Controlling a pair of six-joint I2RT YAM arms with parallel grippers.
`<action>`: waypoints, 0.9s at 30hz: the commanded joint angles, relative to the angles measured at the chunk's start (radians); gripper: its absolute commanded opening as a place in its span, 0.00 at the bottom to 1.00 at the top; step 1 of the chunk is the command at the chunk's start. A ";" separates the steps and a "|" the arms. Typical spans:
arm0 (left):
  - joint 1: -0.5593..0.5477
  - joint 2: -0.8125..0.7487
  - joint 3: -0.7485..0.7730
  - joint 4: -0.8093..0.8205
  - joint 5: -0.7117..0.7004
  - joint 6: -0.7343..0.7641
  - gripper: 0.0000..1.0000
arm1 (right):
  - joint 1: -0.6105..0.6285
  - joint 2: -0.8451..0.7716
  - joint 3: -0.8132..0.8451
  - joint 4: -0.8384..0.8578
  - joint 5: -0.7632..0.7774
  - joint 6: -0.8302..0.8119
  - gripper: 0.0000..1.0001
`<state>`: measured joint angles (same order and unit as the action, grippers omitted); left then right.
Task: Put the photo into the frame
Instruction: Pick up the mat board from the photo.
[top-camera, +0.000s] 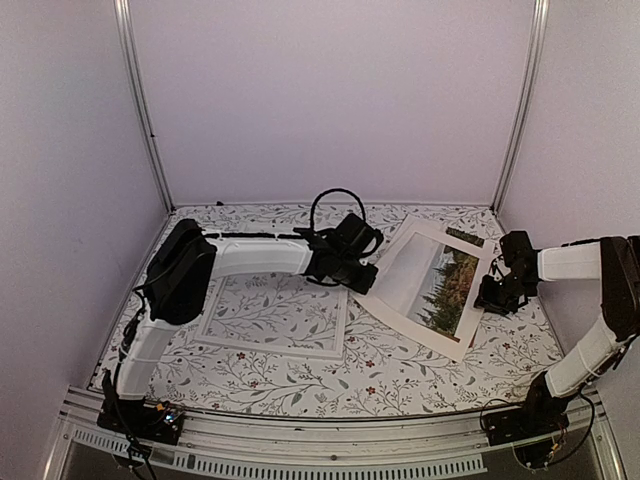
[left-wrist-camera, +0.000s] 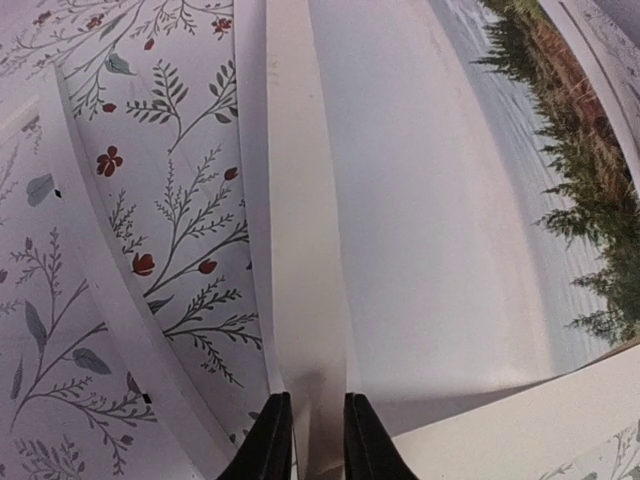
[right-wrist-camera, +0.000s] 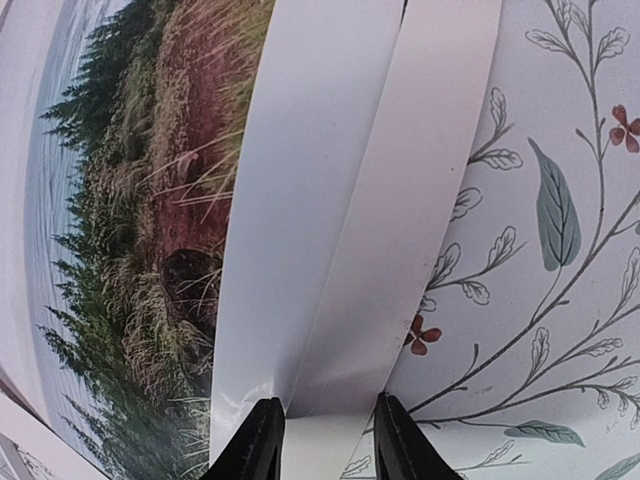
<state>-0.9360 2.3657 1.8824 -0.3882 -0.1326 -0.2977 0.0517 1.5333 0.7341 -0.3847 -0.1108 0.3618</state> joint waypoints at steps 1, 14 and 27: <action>0.021 -0.053 -0.016 0.006 0.091 -0.019 0.21 | 0.005 0.014 0.025 -0.001 -0.013 0.000 0.34; 0.029 -0.144 -0.117 0.012 0.114 -0.055 0.20 | 0.004 -0.004 0.032 0.001 -0.055 0.002 0.40; 0.061 -0.143 -0.144 0.029 0.249 -0.075 0.50 | 0.008 -0.038 0.020 0.011 -0.058 0.012 0.43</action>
<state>-0.9039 2.2127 1.7046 -0.3763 0.0502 -0.3763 0.0525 1.5253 0.7452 -0.3801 -0.1761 0.3660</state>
